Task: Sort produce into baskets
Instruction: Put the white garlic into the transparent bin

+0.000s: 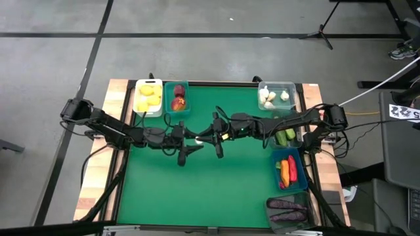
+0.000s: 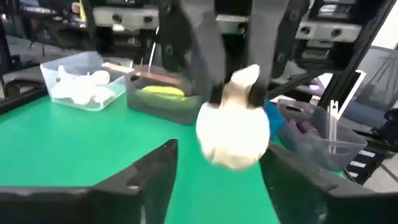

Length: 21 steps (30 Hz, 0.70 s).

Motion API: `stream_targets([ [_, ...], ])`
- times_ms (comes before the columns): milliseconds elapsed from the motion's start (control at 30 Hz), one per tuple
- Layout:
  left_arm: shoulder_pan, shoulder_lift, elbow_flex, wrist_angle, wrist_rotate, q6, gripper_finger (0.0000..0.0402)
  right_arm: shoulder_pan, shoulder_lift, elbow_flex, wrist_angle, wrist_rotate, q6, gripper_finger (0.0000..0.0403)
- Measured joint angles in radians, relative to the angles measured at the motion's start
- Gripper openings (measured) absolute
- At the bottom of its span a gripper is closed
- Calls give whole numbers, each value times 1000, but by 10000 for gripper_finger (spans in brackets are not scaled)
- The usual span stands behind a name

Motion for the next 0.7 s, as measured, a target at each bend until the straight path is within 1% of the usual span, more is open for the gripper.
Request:
stream_targets([
  [133, 4, 0, 0, -6, -22, -45, 264, 0, 0, 0, 0, 8, -2, 50],
  [200, 9, 0, 0, -15, -23, -48, 281, 0, -4, 0, -21, 44, -4, 50],
  [300, 22, 0, 0, -74, -26, -58, 294, -13, -31, 0, -144, 174, -19, 50],
  [400, 34, 0, 0, -129, -26, -104, 295, -45, -77, 0, -294, 286, -2, 50],
  [533, 45, 0, 0, -169, -26, -137, 296, -105, -138, 0, -503, 404, 67, 50],
  [700, 45, 0, 0, -169, -26, -145, 296, -210, -211, 0, -783, 645, 185, 50],
])
